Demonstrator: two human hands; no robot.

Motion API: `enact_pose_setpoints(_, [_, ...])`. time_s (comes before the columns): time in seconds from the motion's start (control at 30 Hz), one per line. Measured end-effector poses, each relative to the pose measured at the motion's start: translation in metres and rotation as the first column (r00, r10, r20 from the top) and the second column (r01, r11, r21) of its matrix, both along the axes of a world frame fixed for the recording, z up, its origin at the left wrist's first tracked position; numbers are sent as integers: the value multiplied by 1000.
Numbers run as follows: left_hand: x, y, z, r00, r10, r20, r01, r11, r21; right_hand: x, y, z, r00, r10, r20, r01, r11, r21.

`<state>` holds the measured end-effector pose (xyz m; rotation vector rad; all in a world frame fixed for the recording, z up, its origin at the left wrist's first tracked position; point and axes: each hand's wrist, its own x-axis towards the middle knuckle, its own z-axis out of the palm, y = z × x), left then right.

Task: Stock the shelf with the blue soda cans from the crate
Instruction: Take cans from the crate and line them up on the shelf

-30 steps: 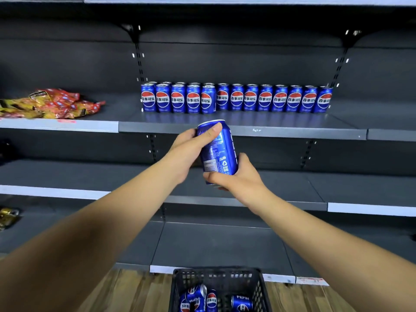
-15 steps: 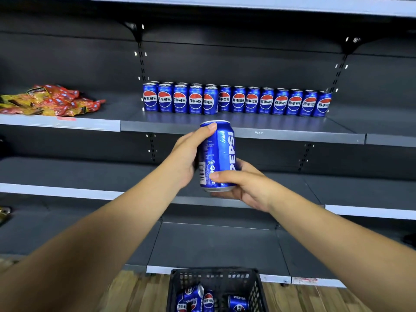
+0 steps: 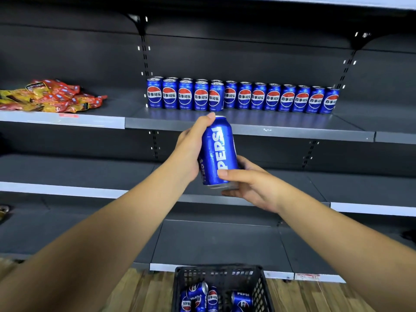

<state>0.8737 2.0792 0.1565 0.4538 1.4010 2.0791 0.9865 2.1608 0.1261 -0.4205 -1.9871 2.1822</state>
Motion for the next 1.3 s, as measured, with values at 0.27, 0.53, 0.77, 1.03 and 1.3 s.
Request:
enact_pose_setpoints(0.27, [-19, -4, -2, 994, -60, -91, 64, 997, 32, -26, -22, -4, 989, -148, -24, 149, 988, 48])
enact_pose_setpoints(0.53, [-38, 6, -7, 983, 94, -157, -83, 994, 78, -49, -9, -4, 992, -122, -26, 124, 987, 101])
enact_pose_setpoints(0.77, [-69, 37, 1, 988, -141, -56, 146, 983, 110, -65, 42, 18, 992, 117, -40, -114, 991, 66])
enact_pose_setpoints(1.03, [-102, 83, 1, 995, -72, -65, 79, 991, 111, -97, 79, 22, 996, -87, -35, 93, 962, 255])
enact_pose_setpoints(1.3, [-152, 125, -17, 965, 175, -195, -207, 966, -154, -149, 115, 23, 952, -305, -25, 275, 814, 511])
